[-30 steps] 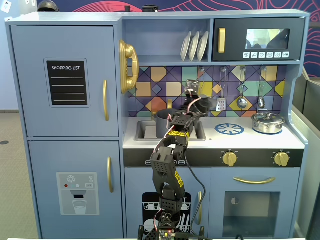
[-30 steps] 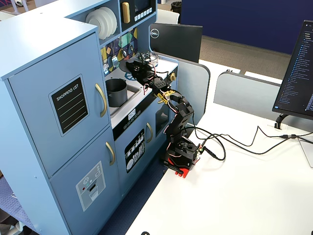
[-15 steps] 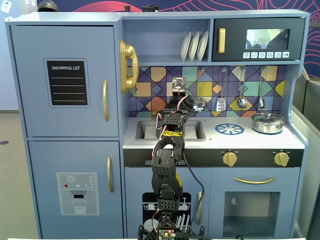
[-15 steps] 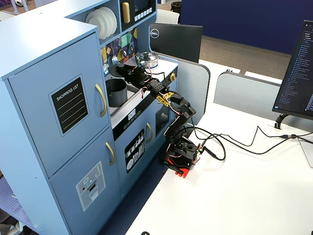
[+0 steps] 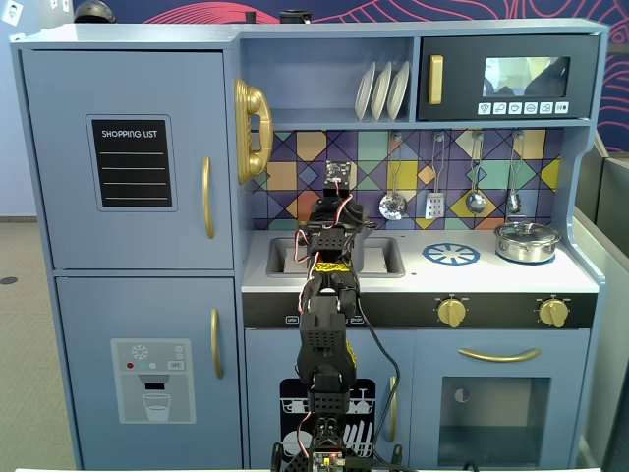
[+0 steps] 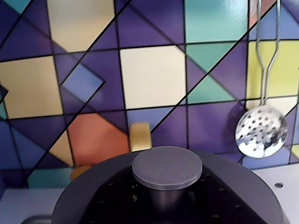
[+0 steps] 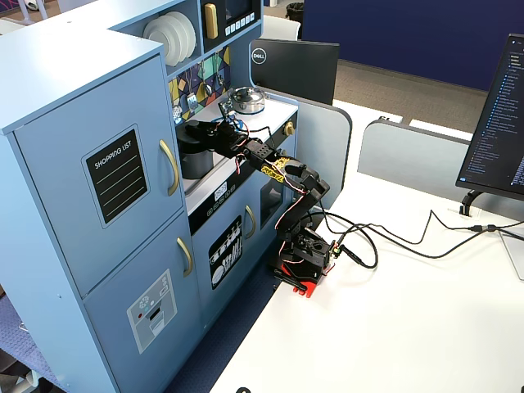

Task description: Pick up the lid from the counter and put it on the gray recipient

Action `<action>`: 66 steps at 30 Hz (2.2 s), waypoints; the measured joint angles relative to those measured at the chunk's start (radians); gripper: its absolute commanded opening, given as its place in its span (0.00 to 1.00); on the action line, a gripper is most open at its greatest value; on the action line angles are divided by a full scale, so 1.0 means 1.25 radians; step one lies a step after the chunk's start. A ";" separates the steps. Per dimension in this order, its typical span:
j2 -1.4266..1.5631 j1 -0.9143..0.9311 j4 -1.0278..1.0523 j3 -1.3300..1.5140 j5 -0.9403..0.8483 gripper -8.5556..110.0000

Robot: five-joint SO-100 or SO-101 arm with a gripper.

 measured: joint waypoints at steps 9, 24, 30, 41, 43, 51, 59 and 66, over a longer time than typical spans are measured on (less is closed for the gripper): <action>0.000 0.001 -0.022 0.040 0.004 0.07; 0.000 -0.022 -0.055 0.050 0.006 0.07; 0.000 -0.018 -0.055 0.075 0.006 0.07; 0.000 -0.023 -0.067 0.096 0.005 0.07; 0.000 -0.023 -0.067 0.107 -0.009 0.07; 0.029 -0.023 -0.088 0.155 -0.021 0.30; 0.058 -0.034 -0.049 0.140 -0.061 0.30; 0.205 -0.066 0.171 0.102 -0.087 0.27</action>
